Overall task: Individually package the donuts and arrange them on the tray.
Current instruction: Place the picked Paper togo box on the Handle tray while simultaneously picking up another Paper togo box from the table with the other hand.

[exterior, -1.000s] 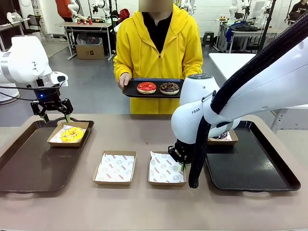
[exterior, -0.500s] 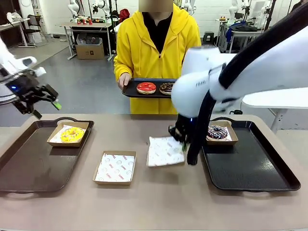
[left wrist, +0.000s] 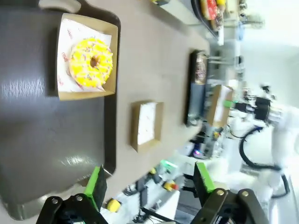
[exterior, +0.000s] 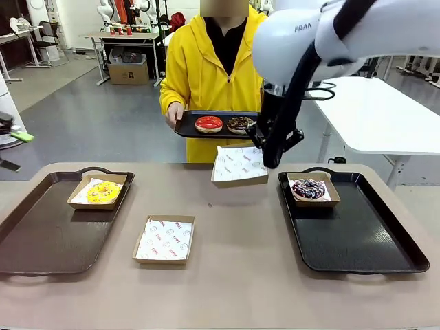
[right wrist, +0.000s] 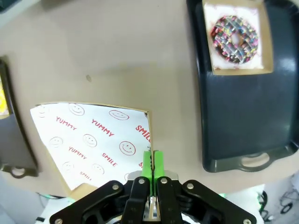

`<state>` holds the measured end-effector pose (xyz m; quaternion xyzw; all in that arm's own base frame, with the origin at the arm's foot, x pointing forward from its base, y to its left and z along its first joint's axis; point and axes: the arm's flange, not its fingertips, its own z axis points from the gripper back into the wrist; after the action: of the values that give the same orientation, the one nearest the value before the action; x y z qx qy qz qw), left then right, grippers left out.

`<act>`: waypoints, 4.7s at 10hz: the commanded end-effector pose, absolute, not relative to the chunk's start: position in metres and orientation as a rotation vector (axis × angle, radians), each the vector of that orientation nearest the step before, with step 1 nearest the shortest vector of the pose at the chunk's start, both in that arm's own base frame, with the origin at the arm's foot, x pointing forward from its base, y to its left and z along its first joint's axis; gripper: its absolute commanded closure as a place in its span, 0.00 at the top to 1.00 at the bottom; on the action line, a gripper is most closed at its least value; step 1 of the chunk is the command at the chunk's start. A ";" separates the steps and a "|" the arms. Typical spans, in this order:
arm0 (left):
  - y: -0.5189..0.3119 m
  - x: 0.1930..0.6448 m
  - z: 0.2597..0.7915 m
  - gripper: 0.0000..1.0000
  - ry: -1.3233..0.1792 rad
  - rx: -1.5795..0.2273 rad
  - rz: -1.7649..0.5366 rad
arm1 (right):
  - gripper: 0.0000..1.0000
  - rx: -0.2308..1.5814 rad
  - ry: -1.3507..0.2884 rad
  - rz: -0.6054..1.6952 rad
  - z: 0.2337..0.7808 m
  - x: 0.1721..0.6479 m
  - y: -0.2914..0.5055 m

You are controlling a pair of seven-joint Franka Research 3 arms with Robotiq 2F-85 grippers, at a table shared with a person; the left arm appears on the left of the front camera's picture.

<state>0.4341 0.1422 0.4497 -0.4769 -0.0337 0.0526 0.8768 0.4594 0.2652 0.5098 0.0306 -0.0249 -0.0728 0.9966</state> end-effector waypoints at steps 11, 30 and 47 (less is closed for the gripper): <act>0.233 0.390 0.383 0.97 -0.054 -1.267 0.298 | 0.00 0.064 0.037 -0.069 0.497 0.530 0.285; 0.233 0.390 0.383 0.97 -0.054 -1.267 0.298 | 0.00 0.064 0.037 -0.069 0.497 0.530 0.285; -0.088 0.407 0.477 0.97 0.083 -0.471 -0.009 | 0.02 0.013 -0.016 0.040 0.488 0.429 0.060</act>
<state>0.4073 -0.0778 0.4922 -0.2691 0.0451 -0.0156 0.9619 0.4357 0.0660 0.4966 -0.0165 0.0011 0.0193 0.9997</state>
